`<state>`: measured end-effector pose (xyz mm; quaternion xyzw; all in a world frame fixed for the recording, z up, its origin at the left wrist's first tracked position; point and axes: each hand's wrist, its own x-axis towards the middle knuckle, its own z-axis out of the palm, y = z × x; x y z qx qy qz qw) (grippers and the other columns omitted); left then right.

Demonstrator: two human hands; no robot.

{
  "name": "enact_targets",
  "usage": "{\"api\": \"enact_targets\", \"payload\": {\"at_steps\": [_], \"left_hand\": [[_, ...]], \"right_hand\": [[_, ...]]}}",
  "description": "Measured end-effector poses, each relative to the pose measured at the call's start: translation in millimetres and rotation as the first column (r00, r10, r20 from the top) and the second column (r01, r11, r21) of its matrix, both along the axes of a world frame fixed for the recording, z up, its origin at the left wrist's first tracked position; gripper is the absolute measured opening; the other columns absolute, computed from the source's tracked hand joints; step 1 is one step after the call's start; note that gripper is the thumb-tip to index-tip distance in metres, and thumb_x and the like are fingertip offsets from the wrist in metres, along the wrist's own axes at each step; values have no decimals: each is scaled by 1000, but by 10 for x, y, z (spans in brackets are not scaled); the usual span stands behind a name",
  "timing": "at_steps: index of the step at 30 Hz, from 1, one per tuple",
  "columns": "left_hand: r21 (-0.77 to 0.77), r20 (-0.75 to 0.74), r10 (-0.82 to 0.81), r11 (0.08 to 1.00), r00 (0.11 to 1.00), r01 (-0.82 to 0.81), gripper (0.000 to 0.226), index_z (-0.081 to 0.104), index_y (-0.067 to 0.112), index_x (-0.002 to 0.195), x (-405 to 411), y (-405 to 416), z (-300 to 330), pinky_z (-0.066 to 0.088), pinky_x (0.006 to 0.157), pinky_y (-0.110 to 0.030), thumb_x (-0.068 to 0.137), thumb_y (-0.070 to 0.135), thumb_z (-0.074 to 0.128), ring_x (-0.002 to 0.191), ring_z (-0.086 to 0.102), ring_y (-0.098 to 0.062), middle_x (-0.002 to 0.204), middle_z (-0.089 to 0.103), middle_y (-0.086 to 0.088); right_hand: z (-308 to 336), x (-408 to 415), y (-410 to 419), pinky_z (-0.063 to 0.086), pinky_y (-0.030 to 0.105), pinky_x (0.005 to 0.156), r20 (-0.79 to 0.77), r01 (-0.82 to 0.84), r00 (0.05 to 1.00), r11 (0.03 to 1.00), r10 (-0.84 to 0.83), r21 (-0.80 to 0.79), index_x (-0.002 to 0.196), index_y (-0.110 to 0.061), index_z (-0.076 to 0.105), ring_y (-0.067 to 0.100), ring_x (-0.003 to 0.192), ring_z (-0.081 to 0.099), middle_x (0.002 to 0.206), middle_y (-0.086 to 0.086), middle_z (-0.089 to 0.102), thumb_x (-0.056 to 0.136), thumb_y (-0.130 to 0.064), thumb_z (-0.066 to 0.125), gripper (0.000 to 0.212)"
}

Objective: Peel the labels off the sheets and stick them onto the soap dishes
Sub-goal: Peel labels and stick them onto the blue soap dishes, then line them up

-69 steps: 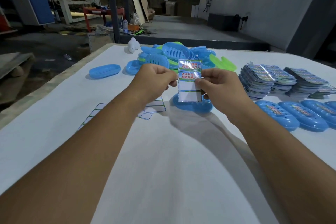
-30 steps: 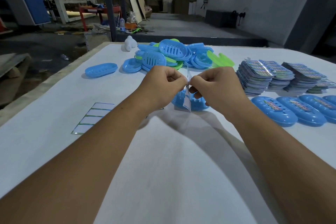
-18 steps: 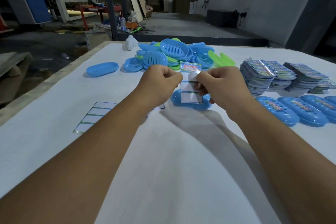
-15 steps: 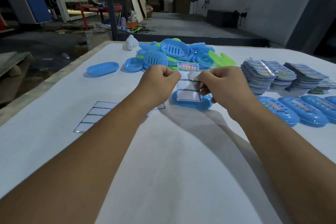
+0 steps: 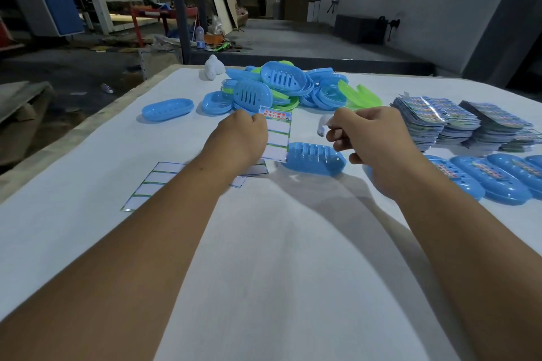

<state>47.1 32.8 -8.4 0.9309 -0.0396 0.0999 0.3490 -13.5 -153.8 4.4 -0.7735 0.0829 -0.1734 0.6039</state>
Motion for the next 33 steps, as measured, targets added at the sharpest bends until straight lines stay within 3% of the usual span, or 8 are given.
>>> {"api": "enact_targets", "payload": {"at_steps": [6, 15, 17, 20, 23, 26, 29, 33], "left_hand": [[431, -108, 220, 889, 970, -154, 33, 53, 12, 103, 75, 146, 26, 37, 72, -36, 101, 34, 27, 89, 53, -24, 90, 54, -9], [663, -99, 292, 733, 951, -156, 31, 47, 16, 80, 23, 280, 51, 33, 53, -29, 98, 42, 44, 71, 52, -17, 82, 58, -3], [599, -42, 261, 779, 965, -184, 32, 46, 13, 79, 1, 260, 74, 32, 52, -29, 95, 41, 47, 68, 50, -18, 78, 55, -3], [168, 30, 22, 985, 999, -27, 26, 51, 15, 68, -80, 90, 92, 35, 54, -28, 85, 33, 55, 59, 46, -19, 60, 47, -1], [-246, 70, -171, 952, 983, 183, 29, 64, 5, 68, -192, -119, 108, 39, 54, -26, 83, 30, 64, 52, 42, -10, 55, 46, 1], [-359, 60, -259, 895, 964, 263, 23, 76, 13, 77, -239, -197, 100, 45, 54, -20, 84, 33, 71, 60, 53, -5, 69, 68, -8], [-401, 67, -314, 861, 947, 314, 18, 78, 23, 72, -257, -204, 74, 45, 55, -11, 87, 33, 72, 59, 61, -2, 68, 72, 1], [-394, 62, -307, 867, 950, 306, 18, 78, 27, 75, -281, -238, 53, 54, 75, -27, 89, 34, 69, 86, 70, -16, 82, 76, -4]], "right_hand": [[-9, 4, -7, 38, 15, 39, -26, -5, 1000, 1000, 4, -16, 67, -14, 73, 10, 50, 58, 60, -3, 67, 79, -23, 63, 19], [-43, 18, -6, 37, 16, 39, -16, -35, 999, 998, 34, -57, 64, -15, 71, 10, 50, 56, 58, -3, 66, 81, -22, 63, 20], [-60, 33, -4, 38, 18, 39, -6, -27, 1000, 996, 27, -87, 62, -14, 71, 9, 50, 57, 58, -3, 68, 81, -22, 64, 22], [-82, 49, 7, 44, 25, 45, 25, 8, 1000, 980, -3, -199, 60, -13, 71, 12, 51, 60, 61, -2, 72, 79, -26, 63, 25], [-91, 33, 34, 55, 40, 57, 89, 48, 996, 937, -18, -346, 66, -16, 72, 30, 60, 66, 63, 4, 72, 72, -34, 62, 22], [-91, 16, 58, 58, 43, 63, 132, 71, 991, 907, -17, -414, 66, -10, 71, 32, 66, 66, 62, 6, 70, 70, -38, 62, 30], [-95, 23, 61, 50, 35, 56, 143, 54, 990, 901, 8, -430, 62, -13, 70, 21, 53, 57, 61, 1, 69, 72, -38, 67, 27], [-97, 21, 53, 46, 29, 55, 142, 39, 989, 891, 29, -452, 61, -16, 69, 10, 51, 53, 60, -4, 69, 77, -33, 72, 23]]}}
